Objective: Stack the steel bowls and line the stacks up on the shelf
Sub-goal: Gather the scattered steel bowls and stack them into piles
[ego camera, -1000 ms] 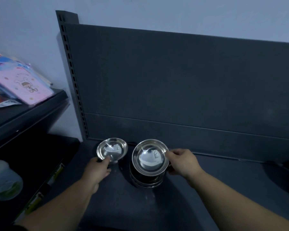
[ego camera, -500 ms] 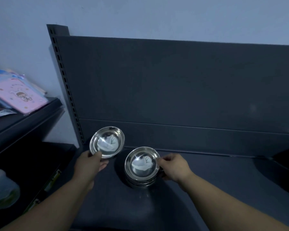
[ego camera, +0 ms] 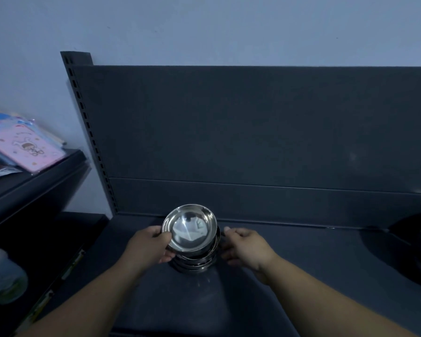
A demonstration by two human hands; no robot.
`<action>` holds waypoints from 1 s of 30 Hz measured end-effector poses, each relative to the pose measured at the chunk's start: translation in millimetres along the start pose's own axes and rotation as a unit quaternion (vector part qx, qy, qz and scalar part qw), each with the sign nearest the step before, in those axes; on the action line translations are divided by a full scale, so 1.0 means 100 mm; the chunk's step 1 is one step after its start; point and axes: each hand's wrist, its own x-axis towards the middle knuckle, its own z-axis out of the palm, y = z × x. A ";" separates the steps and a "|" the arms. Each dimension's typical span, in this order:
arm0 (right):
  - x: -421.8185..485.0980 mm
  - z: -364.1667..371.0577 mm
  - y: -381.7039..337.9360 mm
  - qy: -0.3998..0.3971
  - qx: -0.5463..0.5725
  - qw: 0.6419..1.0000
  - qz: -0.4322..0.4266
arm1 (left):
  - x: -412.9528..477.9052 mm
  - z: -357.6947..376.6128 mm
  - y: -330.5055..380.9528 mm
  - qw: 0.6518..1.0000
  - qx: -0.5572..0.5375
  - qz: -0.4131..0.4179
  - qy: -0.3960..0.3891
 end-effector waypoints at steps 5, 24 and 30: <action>-0.08 -0.04 -0.04 -0.018 0.020 0.999 -0.024 | -0.03 0.12 0.03 1.000 0.019 0.015 0.010; 0.01 0.03 0.06 0.051 -0.118 0.988 -0.080 | 0.11 0.10 -0.26 0.942 0.318 0.100 -0.024; -0.04 0.08 0.03 0.018 -0.082 0.993 -0.079 | 0.06 0.08 -0.36 0.989 0.121 0.049 -0.070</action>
